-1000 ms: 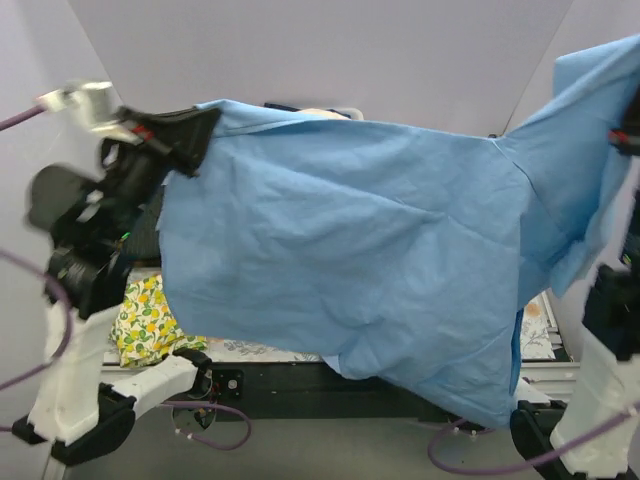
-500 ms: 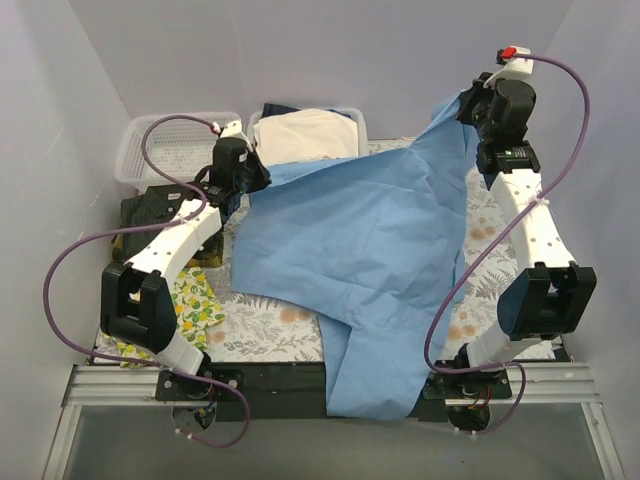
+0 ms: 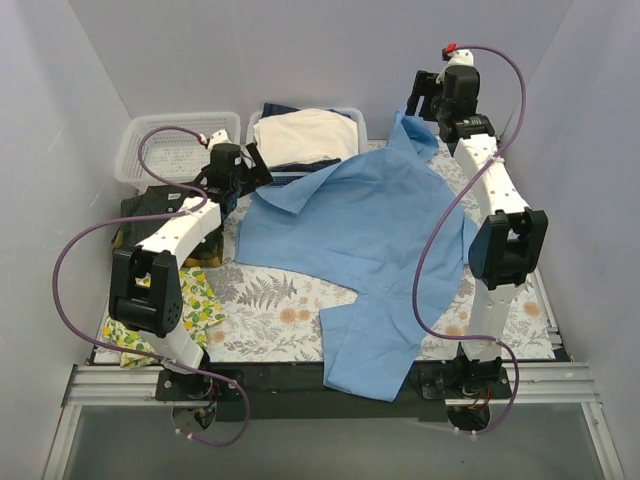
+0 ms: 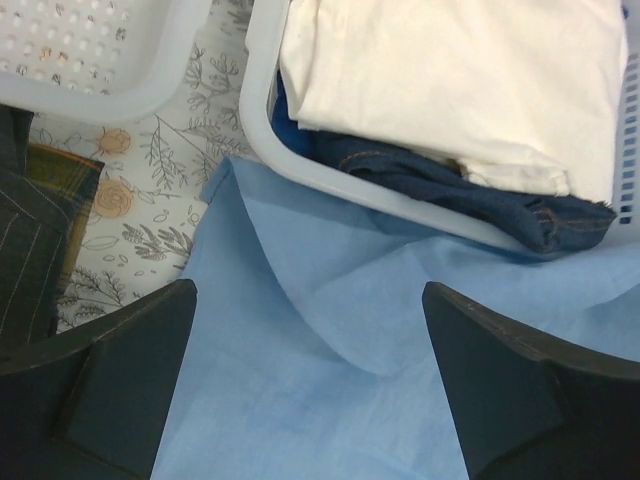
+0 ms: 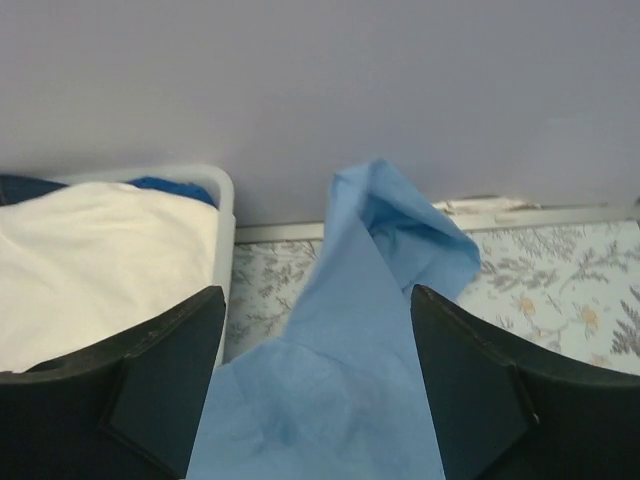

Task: Fold and stack the long sleeve shirts
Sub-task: Flatten the shirt out

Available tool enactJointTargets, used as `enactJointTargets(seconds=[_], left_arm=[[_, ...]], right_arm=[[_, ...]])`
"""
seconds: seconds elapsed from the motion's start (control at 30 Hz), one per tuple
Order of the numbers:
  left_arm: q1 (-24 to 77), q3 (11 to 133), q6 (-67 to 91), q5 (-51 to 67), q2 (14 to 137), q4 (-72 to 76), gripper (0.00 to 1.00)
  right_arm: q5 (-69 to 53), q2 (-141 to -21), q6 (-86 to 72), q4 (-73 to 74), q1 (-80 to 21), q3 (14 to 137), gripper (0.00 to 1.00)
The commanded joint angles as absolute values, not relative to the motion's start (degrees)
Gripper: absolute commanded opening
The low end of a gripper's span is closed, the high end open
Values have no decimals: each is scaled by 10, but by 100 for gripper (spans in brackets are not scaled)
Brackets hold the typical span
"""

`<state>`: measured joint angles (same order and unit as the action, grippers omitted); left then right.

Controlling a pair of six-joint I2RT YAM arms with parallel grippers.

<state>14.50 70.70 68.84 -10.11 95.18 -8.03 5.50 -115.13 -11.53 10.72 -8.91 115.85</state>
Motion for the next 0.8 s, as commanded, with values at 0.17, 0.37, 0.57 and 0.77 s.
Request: enactJointTargets(seconds=[0.17,0.37,0.57,0.77], left_arm=[[147,665,681,-3,853,-70,98],[164,549,686,80,809,-76,97],[177,523,692,89,842,-74,96],[188,535,681,61,925,-69,94]], right_arm=[[66,-979,-128,237,-97,957,83],[60,-836,-162,293,-205,692,74],[58,-747,-198,303,-290,542,69],[43,-797,-178,294,-318,484,49]])
